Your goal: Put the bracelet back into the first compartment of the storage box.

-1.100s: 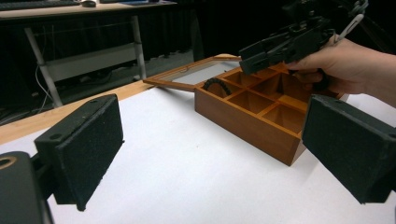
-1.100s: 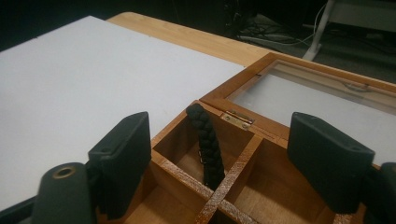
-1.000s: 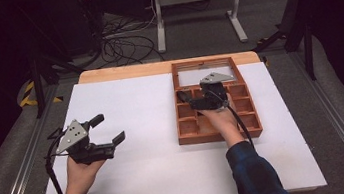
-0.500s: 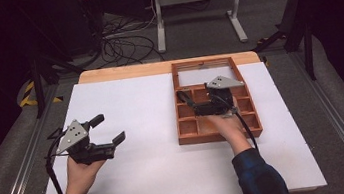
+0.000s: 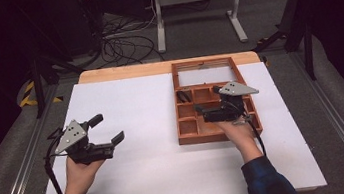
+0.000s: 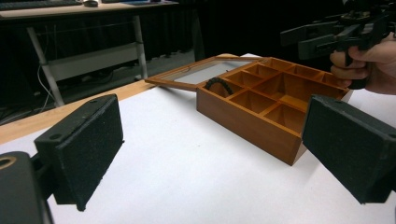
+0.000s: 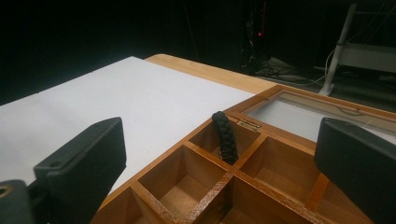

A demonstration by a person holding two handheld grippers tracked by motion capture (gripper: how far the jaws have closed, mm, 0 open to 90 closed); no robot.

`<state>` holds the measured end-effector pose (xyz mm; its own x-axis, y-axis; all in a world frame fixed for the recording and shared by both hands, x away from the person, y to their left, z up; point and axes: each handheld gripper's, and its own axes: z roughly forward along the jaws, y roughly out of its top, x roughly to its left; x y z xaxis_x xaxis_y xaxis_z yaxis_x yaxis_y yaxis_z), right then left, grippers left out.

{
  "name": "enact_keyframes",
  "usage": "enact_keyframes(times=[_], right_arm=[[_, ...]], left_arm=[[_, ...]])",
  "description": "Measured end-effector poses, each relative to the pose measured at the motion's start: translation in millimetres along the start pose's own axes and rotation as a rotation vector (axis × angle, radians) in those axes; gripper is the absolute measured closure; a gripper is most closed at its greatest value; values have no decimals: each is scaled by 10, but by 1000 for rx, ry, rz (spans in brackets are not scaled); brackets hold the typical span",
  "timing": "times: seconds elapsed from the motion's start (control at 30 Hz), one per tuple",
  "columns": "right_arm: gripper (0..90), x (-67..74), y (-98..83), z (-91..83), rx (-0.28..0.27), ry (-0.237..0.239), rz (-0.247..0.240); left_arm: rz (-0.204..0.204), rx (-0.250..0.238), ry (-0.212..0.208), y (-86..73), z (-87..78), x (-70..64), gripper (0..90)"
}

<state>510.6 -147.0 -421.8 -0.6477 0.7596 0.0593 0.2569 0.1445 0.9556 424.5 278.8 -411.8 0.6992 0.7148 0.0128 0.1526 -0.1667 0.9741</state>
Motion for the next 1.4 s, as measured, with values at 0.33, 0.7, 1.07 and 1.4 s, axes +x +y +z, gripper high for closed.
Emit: enact_keyframes(times=[0.33,0.7,1.07,1.4], right_arm=[[15,-14,-13,-182,-48,16,-7],[6,-49,-66,-359,-88,35,4],[5,-78,-144,-467,-100,47,4],[5,-126,-217,-565,-106,43,13]], left_arm=[[-1,-1,-1,-2,2,-12,62],[4,4,5,-6,-7,-13,63],[4,6,4,-9,-9,-14,62],[14,8,8,-14,-13,-16,62]])
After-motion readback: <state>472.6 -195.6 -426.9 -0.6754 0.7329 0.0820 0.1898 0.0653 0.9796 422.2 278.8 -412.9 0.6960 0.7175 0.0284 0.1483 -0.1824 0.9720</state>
